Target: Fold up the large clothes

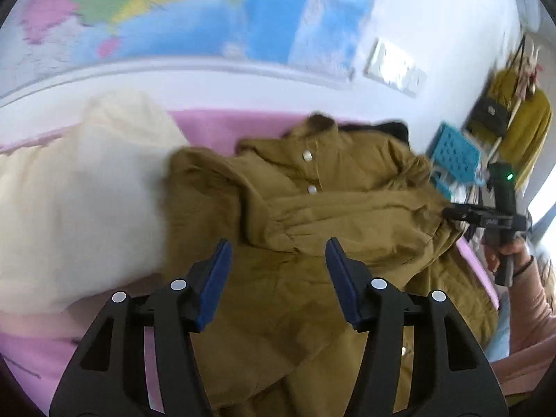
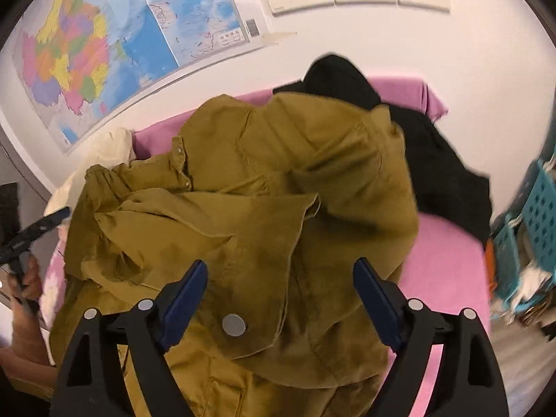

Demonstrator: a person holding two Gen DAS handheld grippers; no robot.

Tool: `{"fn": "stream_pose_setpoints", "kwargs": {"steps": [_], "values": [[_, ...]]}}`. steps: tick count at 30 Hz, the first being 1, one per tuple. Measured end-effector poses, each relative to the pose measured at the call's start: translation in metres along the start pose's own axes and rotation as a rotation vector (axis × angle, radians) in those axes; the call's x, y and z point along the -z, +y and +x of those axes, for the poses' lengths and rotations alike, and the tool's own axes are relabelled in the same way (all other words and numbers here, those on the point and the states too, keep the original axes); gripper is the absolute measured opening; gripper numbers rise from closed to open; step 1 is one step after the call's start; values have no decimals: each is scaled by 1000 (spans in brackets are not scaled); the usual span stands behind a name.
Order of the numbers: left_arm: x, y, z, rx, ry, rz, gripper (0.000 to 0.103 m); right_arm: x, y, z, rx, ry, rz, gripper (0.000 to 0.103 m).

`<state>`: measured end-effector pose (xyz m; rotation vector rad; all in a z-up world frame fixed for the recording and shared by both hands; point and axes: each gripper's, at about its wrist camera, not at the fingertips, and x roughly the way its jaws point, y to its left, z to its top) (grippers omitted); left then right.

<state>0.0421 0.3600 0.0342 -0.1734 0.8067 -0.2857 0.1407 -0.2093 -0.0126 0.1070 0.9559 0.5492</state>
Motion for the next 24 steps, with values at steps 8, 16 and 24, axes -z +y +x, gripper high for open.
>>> {"fn": "stream_pose_setpoints", "kwargs": {"steps": [8,16,24], "values": [[-10,-12,71,39,114,-51,42,-6,4,-26,35,-151,-12,17],[7,-18,93,-37,188,-12,43,15,-22,-4,124,-55,77,34],[33,-33,23,-37,82,39,63,35,23,-45,101,-153,-117,40]]}}
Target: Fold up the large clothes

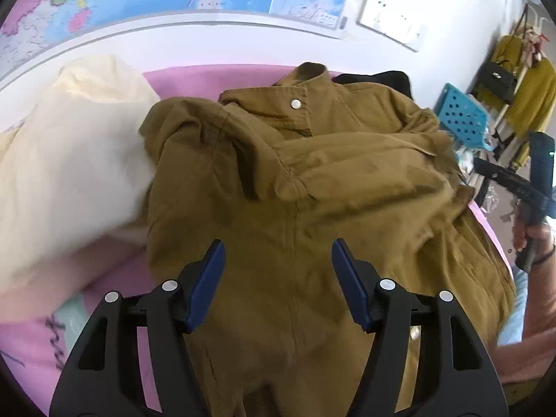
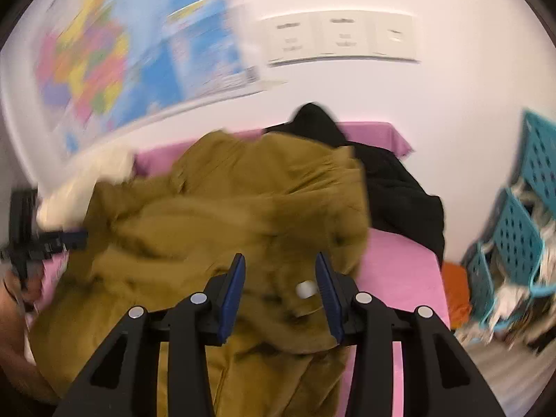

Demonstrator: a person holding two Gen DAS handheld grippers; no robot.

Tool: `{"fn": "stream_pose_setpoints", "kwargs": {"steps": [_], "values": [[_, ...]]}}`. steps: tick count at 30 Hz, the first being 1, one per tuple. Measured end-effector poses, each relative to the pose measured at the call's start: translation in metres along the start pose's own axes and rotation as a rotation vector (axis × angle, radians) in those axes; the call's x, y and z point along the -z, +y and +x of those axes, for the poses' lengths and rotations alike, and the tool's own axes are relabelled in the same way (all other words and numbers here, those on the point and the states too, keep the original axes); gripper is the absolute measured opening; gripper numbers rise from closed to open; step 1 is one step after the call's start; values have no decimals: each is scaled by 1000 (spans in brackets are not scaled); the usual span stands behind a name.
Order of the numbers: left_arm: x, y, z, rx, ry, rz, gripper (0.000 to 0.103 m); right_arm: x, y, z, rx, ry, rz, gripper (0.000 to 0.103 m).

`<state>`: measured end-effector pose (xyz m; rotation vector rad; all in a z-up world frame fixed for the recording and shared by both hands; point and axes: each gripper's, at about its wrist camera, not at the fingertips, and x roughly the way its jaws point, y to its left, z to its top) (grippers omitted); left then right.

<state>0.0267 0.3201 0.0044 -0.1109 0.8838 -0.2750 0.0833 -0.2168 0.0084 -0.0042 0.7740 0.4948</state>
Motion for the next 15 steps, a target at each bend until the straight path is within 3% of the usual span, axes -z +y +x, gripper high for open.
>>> {"fn": "stream_pose_setpoints", "kwargs": {"steps": [4,5,9,11,15], "values": [[23,6,-15,-23,-11,-41,63,20,6,44,-21,183,-9,39],[26,9,-19,-22,-15,-58,64,27,9,55,8,225,-30,39],[45,15,-42,-24,-46,-106,69,30,25,42,55,197,-100,42],[47,8,-46,-38,-55,-84,69,29,27,29,41,155,-90,48],[35,-23,-36,-10,-58,14,70,30,41,6,-10,103,-100,49]]}}
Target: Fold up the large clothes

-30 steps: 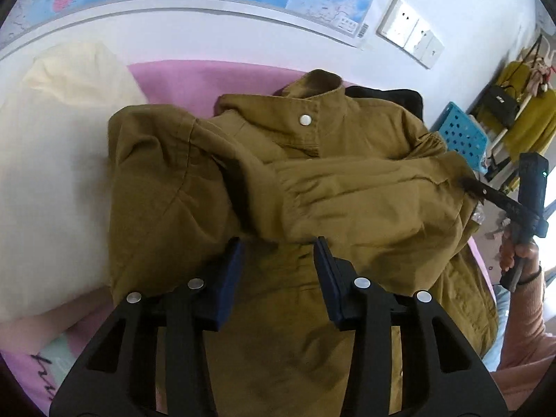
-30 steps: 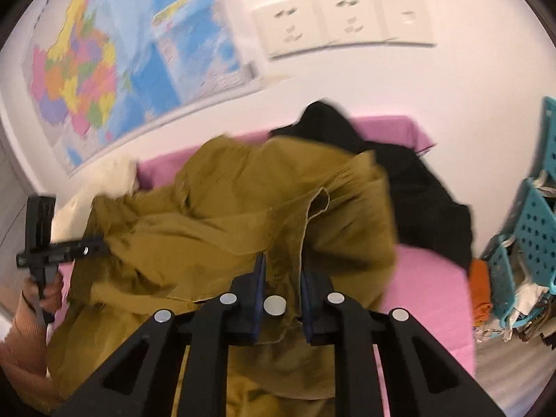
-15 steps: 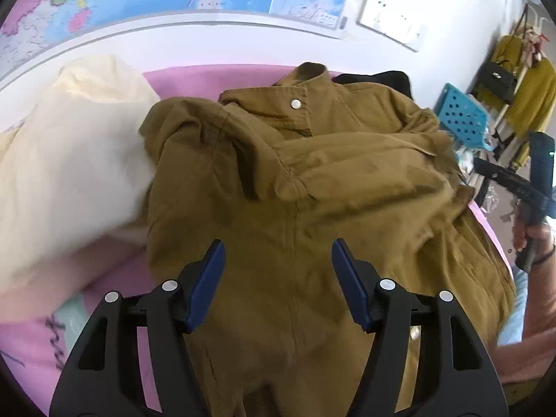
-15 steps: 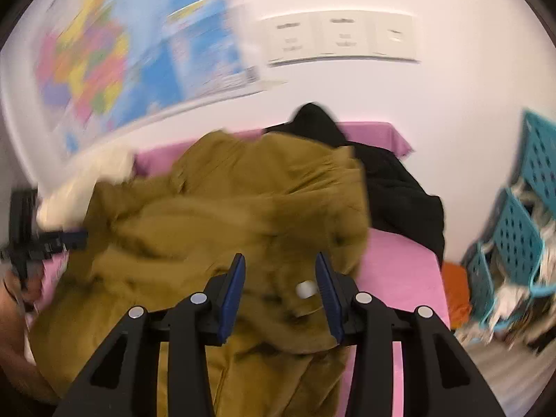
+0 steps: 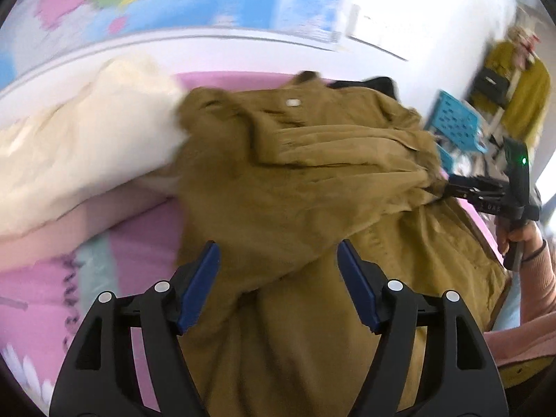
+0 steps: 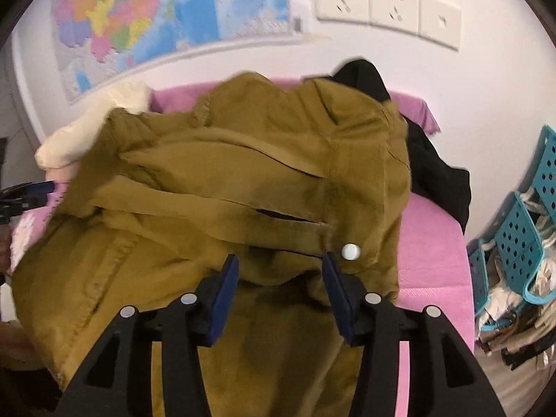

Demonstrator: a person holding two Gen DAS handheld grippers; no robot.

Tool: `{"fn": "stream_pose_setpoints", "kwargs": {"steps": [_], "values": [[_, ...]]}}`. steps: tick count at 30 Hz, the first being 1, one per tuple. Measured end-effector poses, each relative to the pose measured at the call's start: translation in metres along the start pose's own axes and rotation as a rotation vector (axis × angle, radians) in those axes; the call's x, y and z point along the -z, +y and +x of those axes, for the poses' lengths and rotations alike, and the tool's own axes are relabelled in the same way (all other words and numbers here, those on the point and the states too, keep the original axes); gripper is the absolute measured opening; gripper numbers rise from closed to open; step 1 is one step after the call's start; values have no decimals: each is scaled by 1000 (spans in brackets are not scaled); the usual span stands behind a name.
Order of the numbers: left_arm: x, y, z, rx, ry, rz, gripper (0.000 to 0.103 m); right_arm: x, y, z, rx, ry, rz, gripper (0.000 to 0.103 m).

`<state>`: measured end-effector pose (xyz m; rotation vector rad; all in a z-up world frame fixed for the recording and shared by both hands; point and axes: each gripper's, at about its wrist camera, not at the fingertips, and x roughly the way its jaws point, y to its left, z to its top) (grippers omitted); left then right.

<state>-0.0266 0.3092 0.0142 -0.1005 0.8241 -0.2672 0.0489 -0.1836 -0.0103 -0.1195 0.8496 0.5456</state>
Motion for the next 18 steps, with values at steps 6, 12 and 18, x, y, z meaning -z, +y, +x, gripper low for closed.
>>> {"fn": "stream_pose_setpoints", "kwargs": {"steps": [6,12,18], "values": [[-31,-67,53,65,44,236,75,4,46,3,-140,21,-110,49],[-62,-78,105,16,170,298,12,2,94,34,-124,78,-265,48],[-109,-49,74,61,79,190,4,-17,131,53,-68,48,-424,54]]}}
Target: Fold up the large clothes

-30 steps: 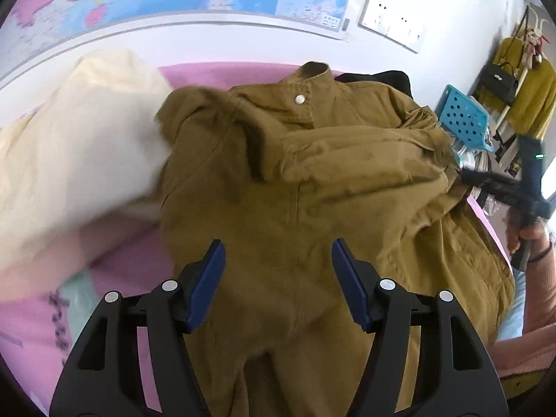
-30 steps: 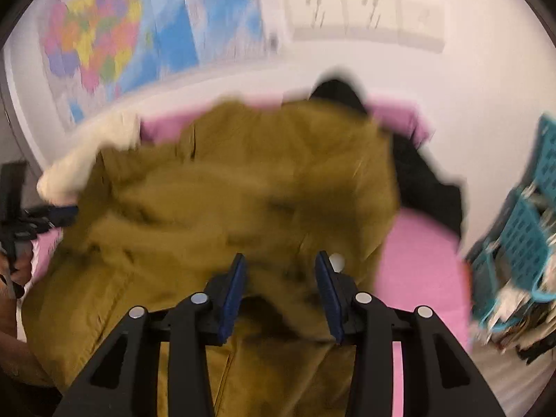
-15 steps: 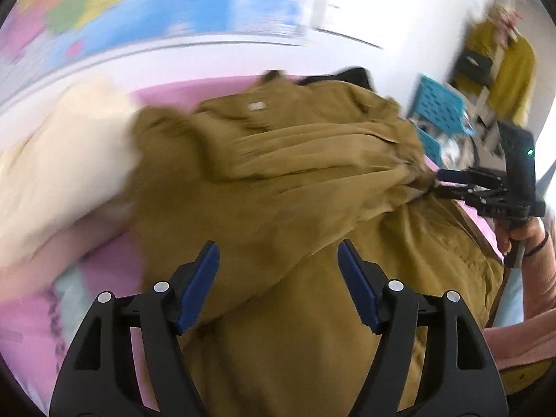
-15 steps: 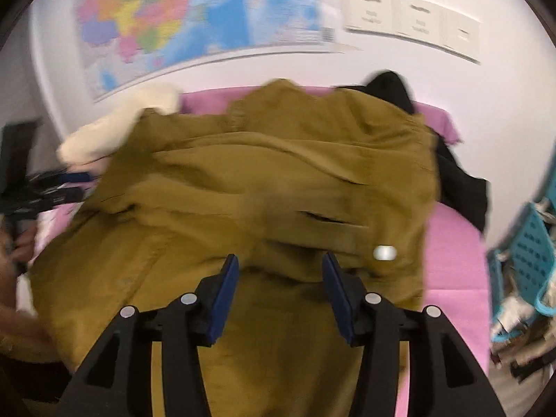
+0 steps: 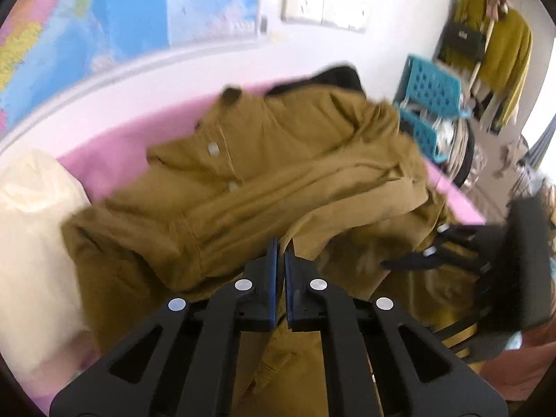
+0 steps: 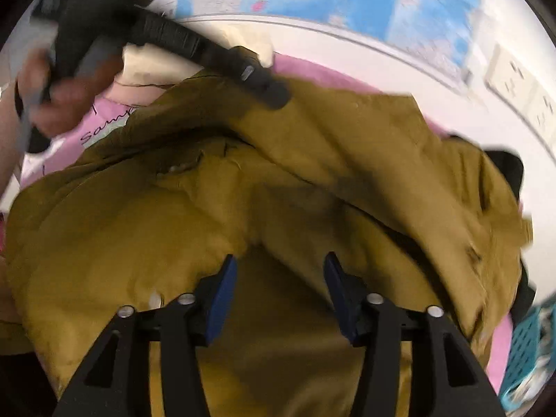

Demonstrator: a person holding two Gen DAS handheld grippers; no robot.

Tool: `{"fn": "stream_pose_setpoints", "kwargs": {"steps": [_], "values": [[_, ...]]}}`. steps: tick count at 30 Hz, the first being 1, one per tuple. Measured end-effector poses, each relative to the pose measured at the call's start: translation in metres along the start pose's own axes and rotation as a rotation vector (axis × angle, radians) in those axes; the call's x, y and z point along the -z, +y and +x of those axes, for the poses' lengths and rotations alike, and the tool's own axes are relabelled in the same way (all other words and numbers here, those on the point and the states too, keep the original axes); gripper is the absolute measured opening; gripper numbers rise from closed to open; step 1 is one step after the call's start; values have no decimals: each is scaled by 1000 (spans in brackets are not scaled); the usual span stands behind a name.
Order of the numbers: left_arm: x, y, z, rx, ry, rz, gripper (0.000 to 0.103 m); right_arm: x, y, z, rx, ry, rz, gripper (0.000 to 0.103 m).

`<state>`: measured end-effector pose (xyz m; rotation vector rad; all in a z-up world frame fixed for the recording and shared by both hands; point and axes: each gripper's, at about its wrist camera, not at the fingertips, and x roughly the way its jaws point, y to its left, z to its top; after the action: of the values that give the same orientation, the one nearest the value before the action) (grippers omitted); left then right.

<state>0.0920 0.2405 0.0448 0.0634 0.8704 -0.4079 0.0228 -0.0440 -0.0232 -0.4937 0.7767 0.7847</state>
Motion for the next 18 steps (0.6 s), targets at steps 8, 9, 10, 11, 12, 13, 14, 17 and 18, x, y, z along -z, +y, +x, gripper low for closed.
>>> {"fn": "stream_pose_setpoints", "kwargs": {"steps": [8,9,10,11,12,13,14,17,18], "values": [[-13,10,-3,-1,12,-15,4,-35,36,48,-9,38,-174,22],[-13,10,-5,1,9,-18,4,-41,34,50,-29,35,-146,10],[-15,12,-6,2,3,-23,4,-47,30,50,-44,18,-109,8],[-18,14,-9,-3,-6,-23,4,-55,21,46,-66,-23,-41,5],[-20,16,-13,-5,-14,-23,4,-60,13,42,-83,-61,21,5],[-23,18,-18,-5,-24,-25,4,-67,3,36,-104,-109,102,5],[-26,19,-23,-12,-34,-23,4,-71,0,33,-105,-137,137,5],[-31,21,-31,-29,-52,-18,4,-75,17,50,-95,-90,113,6],[-30,21,-33,-30,-54,-18,4,-73,22,57,-87,-63,102,8]]}}
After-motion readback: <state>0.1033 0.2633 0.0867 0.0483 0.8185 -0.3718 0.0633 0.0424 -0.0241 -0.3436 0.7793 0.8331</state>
